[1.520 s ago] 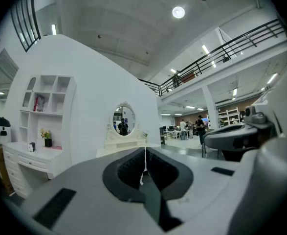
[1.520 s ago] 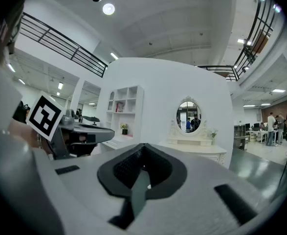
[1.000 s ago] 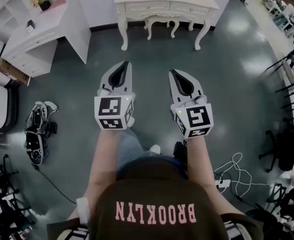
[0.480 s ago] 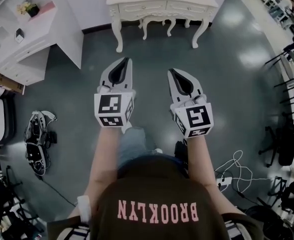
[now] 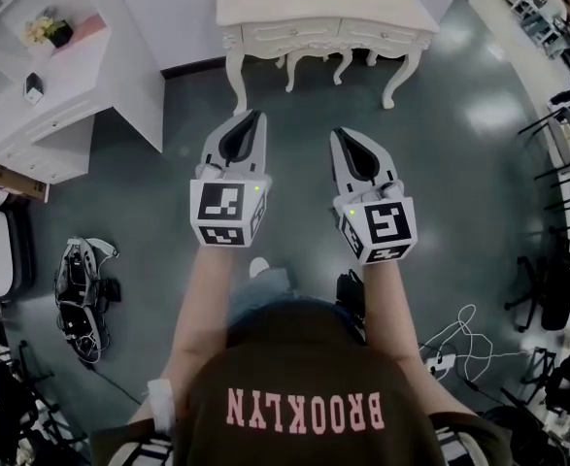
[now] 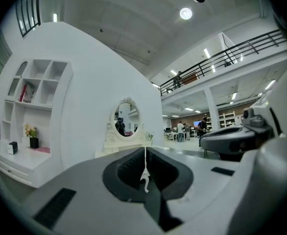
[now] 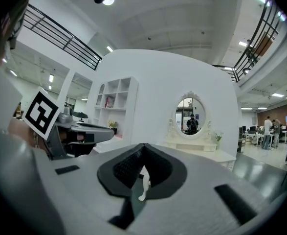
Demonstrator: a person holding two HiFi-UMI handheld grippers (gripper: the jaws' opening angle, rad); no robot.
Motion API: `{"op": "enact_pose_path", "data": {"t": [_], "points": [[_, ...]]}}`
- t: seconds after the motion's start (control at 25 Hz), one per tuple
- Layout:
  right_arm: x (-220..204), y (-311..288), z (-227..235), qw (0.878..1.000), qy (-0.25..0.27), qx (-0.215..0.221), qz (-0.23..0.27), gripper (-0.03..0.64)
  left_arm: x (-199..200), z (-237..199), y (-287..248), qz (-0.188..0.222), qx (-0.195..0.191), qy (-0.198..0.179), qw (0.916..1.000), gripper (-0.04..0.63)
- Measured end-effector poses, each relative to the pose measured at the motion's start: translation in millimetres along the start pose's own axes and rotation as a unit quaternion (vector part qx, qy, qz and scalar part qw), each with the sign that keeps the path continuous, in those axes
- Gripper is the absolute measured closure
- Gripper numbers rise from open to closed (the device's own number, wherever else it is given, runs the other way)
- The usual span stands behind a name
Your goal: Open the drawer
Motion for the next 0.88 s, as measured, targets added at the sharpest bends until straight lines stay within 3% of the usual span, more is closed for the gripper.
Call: {"op": "enact_pose_path", "data": {"t": [0.44, 0.88], "points": [[-1, -92, -11, 1.000, 0.002, 0.001, -0.023, 0.618, -23, -80, -44, -0.026, -0.003, 0.020, 0.9994, 0.586], [-20, -166, 46, 0.999, -0.010, 0.016, -0.026, 0.618, -37, -105, -128, -0.040, 0.018, 0.026, 0.9987, 0.586]]}}
Point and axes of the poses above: the fingertips, and each gripper's own axes: y backward along the fingers, z to its right, x out of its top, the point moved 6 cm from there along y, backward along the fingers, and after that the axes turned 4 degrees about x, right-handed, at the moved point
